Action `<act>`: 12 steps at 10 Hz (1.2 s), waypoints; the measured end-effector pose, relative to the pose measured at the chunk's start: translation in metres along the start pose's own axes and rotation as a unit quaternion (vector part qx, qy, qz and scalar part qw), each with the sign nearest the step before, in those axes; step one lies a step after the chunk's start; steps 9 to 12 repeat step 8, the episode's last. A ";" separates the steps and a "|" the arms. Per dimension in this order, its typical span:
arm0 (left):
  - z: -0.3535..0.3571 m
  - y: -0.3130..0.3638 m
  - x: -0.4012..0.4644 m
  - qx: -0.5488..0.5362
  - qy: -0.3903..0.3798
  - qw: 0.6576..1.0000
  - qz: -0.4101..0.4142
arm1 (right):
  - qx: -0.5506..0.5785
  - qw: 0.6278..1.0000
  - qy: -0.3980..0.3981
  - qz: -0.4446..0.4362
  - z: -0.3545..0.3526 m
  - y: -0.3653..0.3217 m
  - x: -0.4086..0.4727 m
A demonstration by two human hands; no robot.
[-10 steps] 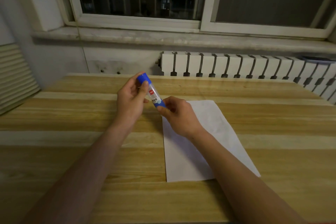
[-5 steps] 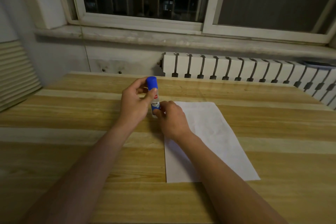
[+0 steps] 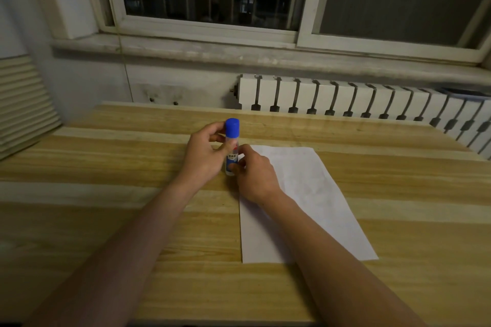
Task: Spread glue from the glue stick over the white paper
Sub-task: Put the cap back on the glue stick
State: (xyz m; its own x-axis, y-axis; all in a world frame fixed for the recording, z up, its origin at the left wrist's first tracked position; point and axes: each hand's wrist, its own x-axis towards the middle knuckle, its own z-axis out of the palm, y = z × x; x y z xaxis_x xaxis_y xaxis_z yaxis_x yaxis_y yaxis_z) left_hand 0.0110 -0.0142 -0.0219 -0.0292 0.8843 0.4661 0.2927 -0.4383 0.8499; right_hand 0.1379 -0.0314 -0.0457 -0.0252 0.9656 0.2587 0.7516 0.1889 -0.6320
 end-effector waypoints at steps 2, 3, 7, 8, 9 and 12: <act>0.002 -0.006 -0.002 0.059 -0.046 0.997 -0.027 | 0.004 1.000 0.003 0.015 0.002 0.001 0.001; 0.004 -0.009 -0.003 0.078 -0.063 0.994 -0.038 | 0.001 1.000 0.008 0.012 0.002 0.002 0.002; 0.004 -0.017 -0.004 0.087 -0.114 0.986 -0.088 | -0.008 1.000 0.018 0.015 0.000 0.005 0.001; 0.005 -0.011 -0.006 0.064 -0.086 0.990 -0.087 | 0.011 0.999 0.044 0.024 -0.008 0.009 0.000; 0.005 -0.011 -0.006 0.064 -0.086 0.990 -0.087 | 0.011 0.999 0.044 0.024 -0.008 0.009 0.000; 0.005 -0.011 -0.006 0.064 -0.086 0.990 -0.087 | 0.011 0.999 0.044 0.024 -0.008 0.009 0.000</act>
